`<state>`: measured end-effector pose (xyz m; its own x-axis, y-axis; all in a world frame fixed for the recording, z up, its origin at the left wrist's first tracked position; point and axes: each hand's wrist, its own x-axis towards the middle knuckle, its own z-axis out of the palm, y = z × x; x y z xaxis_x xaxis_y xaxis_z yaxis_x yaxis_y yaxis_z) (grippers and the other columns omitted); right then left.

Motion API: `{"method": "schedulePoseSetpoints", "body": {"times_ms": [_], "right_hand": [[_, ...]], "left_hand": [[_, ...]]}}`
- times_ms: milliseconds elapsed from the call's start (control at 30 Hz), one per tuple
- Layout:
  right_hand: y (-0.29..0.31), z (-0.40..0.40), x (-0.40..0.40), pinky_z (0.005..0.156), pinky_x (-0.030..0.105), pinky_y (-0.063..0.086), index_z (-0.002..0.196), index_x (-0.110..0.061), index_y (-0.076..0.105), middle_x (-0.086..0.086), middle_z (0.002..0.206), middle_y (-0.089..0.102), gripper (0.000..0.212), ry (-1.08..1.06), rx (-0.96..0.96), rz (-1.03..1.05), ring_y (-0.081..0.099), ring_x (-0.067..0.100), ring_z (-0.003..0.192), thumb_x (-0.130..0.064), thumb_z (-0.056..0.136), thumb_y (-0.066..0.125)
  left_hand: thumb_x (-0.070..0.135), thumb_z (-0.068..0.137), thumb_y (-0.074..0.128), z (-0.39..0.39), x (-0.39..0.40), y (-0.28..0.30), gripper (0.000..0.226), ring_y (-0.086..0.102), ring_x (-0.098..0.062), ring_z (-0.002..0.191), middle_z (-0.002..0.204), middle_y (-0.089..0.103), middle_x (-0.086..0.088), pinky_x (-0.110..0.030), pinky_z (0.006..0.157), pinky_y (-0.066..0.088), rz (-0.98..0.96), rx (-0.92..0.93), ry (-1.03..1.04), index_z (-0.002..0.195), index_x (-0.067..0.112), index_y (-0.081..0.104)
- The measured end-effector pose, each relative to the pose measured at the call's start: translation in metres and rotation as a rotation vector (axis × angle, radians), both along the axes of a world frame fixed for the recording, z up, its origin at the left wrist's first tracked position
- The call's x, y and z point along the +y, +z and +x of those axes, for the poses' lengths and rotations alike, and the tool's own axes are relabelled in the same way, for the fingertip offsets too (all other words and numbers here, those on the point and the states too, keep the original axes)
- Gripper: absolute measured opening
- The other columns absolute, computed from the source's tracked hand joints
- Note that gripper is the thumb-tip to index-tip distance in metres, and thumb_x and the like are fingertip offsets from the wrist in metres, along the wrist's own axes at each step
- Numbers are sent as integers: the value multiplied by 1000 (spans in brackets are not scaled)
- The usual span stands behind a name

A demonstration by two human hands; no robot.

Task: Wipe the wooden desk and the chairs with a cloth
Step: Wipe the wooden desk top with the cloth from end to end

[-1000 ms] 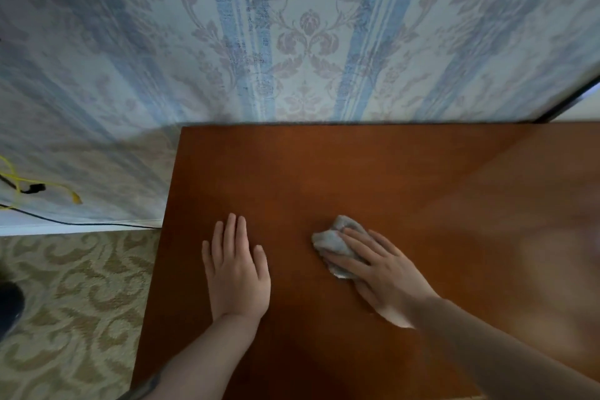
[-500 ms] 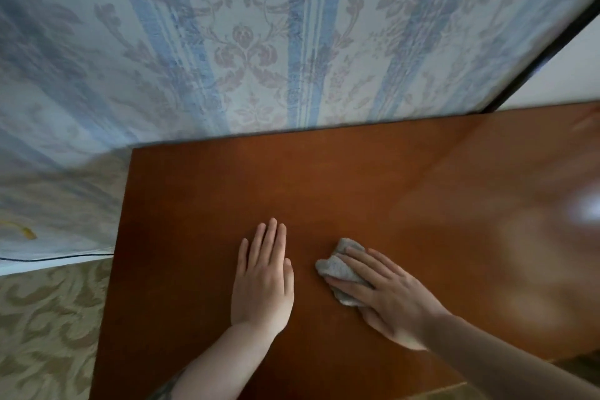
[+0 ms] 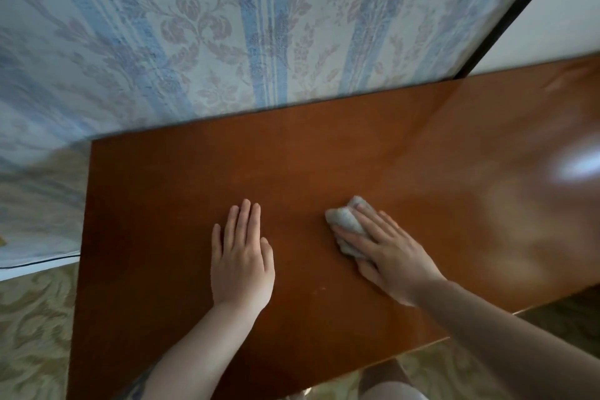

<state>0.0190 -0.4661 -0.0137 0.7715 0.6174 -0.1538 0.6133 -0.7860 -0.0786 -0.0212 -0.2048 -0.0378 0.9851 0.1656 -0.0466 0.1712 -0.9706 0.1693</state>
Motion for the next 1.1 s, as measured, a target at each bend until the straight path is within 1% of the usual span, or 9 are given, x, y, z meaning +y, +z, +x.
{"method": "schedulePoseSetpoints", "body": {"times_ms": [67, 167, 267, 433, 633, 767, 900, 967, 1100], "right_hand": [[-2, 17, 16, 122, 38, 2, 152, -42, 18, -4, 163, 6, 52, -358, 51, 113, -13, 13, 148, -42, 102, 31], [-4, 11, 70, 122, 37, -2, 152, -39, 25, -4, 163, 7, 50, -734, 30, 254, -8, 15, 149, -39, 102, 32], [-6, -39, 77, 122, 39, 4, 152, -38, 23, -4, 162, 11, 53, -456, 21, 215, -2, 15, 150, -38, 100, 31], [-6, -56, -33, 118, 40, 10, 152, -39, 23, 0, 161, 20, 59, 136, -9, -23, 8, 18, 149, -41, 95, 38], [-5, 29, -7, 121, 37, 4, 151, -33, 28, 3, 162, 16, 54, -967, -24, 223, 3, 20, 149, -30, 98, 41], [-8, -32, 48, 120, 36, -1, 152, -36, 25, -4, 162, 15, 54, -527, -2, 254, 0, 15, 150, -32, 100, 38], [-5, -47, -41, 120, 36, 0, 150, -43, 24, -6, 160, 17, 59, -57, 34, 60, 4, 14, 149, -36, 95, 43], [-8, -15, -85, 119, 33, 0, 147, -39, 33, 2, 158, 27, 56, -224, -18, 42, 4, 15, 147, -30, 93, 46], [0, 62, -70, 121, 36, -3, 153, -37, 18, 0, 163, 8, 52, -861, 47, 172, -6, 16, 149, -32, 103, 31]], "left_hand": [[40, 97, 10, 3, -15, 0, 60, 10, -20, 148, 160, 17, -2, -43, 119, 8, -4, 7, 49, 153, 20, 21], [37, 98, 15, 10, -43, 0, 58, 8, -17, 148, 160, 18, -1, -41, 119, 6, -17, -4, -22, 152, 20, 23], [33, 98, 16, 12, -50, -2, 57, 12, -17, 148, 159, 23, -1, -43, 119, 12, -39, 5, -100, 152, 18, 28], [37, 99, 13, 10, -48, -3, 57, 15, -18, 147, 158, 25, -1, -44, 118, 16, -28, -1, -101, 151, 19, 29], [31, 100, 31, 15, -69, 0, 50, 17, -19, 147, 157, 26, -2, -40, 118, 11, -86, -21, -72, 149, 19, 34], [27, 99, 27, 23, -98, 4, 51, 13, -15, 148, 158, 24, 1, -40, 120, 9, -194, -16, -100, 150, 20, 31], [24, 101, 30, 24, -100, 1, 48, 11, -12, 148, 158, 24, 5, -37, 120, 8, -190, -12, -72, 150, 24, 33], [23, 101, 33, 24, -101, 2, 47, 14, -13, 147, 157, 26, 5, -37, 119, 9, -181, -34, -52, 148, 24, 36], [27, 98, 34, 26, -106, 1, 48, 21, -17, 146, 155, 32, 1, -41, 119, 15, -155, -64, -56, 145, 22, 42]]}}
